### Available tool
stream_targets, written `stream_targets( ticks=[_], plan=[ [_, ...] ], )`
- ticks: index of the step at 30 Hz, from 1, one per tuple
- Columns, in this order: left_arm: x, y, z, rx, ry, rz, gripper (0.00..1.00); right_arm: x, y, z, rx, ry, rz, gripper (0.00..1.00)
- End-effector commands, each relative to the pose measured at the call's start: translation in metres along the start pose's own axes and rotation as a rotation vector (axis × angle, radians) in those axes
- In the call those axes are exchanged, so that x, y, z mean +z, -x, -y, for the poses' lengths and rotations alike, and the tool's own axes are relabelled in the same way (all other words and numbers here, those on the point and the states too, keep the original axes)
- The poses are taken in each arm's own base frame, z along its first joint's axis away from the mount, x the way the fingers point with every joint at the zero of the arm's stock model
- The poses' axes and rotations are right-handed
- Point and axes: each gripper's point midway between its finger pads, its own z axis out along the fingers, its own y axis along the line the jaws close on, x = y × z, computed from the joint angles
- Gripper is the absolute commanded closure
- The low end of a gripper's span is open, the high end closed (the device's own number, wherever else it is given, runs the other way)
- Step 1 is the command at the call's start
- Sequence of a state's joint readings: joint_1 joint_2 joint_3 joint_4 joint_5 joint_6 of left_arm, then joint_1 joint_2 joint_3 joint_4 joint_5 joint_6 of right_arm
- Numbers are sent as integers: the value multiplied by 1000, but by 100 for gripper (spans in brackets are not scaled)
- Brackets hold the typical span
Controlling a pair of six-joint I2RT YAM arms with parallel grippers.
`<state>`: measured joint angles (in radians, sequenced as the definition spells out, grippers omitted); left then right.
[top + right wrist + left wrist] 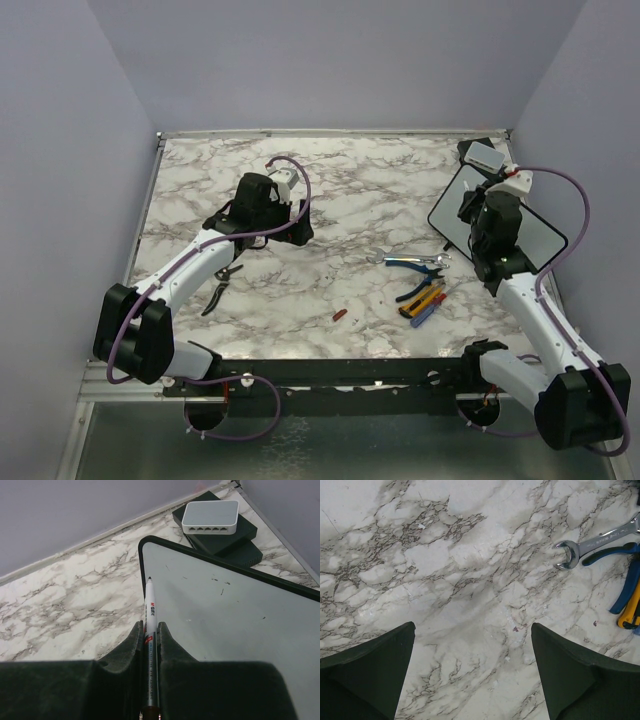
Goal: Write a sentence on the whiteboard
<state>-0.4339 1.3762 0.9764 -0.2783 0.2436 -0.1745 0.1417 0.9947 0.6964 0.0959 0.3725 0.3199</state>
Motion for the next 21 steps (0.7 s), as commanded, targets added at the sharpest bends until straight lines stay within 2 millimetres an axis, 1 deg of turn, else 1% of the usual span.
stream_targets(
  ticks=[1, 21],
  plan=[
    [-4, 4, 6, 16, -31, 19, 1, 4, -3, 10, -15, -42, 13, 100],
    [-8, 7, 10, 23, -43, 35, 1, 8, -15, 19, -29, -70, -4, 100]
  ],
)
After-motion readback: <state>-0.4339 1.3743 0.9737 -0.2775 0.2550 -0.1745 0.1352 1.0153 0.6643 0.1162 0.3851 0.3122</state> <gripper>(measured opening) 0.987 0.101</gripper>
